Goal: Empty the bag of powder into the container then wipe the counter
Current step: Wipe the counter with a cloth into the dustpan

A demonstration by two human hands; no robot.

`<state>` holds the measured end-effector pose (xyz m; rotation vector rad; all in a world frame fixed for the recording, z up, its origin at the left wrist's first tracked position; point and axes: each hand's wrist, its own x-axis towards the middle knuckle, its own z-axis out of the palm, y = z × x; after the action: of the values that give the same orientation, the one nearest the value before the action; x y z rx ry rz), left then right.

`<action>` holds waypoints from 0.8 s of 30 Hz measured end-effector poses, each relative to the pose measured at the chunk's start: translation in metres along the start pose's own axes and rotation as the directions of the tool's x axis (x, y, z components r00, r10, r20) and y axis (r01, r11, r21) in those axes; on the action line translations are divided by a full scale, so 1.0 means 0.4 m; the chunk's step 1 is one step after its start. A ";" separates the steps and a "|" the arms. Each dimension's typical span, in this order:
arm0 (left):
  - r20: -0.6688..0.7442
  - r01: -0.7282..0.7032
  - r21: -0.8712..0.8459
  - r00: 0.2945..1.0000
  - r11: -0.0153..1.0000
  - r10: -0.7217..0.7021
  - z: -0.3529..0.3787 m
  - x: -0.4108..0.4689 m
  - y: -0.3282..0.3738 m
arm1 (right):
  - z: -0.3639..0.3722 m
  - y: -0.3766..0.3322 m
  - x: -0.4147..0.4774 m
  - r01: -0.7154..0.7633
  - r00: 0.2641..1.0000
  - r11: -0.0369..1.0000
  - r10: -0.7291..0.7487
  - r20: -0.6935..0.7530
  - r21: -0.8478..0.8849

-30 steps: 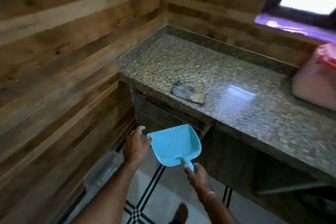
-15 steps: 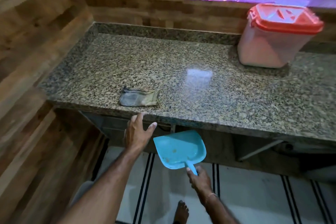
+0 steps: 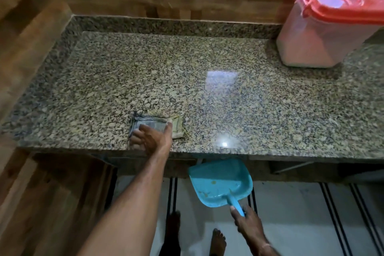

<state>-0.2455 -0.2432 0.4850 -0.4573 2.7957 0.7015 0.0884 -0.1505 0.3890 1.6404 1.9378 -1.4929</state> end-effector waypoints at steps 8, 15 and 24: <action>0.045 -0.330 -0.080 0.941 0.940 0.334 0.058 0.081 0.005 | 0.064 -0.047 -0.050 -0.116 0.986 0.980 0.133 -0.102 0.161; 0.011 -0.349 -0.404 0.922 0.845 0.386 -0.033 0.112 0.098 | 0.051 -0.047 -0.082 -0.128 0.972 0.965 0.168 -0.165 0.228; 0.313 -0.582 -0.112 0.748 0.805 0.585 0.036 0.078 0.111 | 0.015 -0.041 -0.088 -0.109 0.965 0.945 0.175 -0.195 0.310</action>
<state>-0.2879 -0.2066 0.4822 0.5380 2.5839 0.8087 0.0852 -0.1752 0.4191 2.1079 1.7106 -1.6705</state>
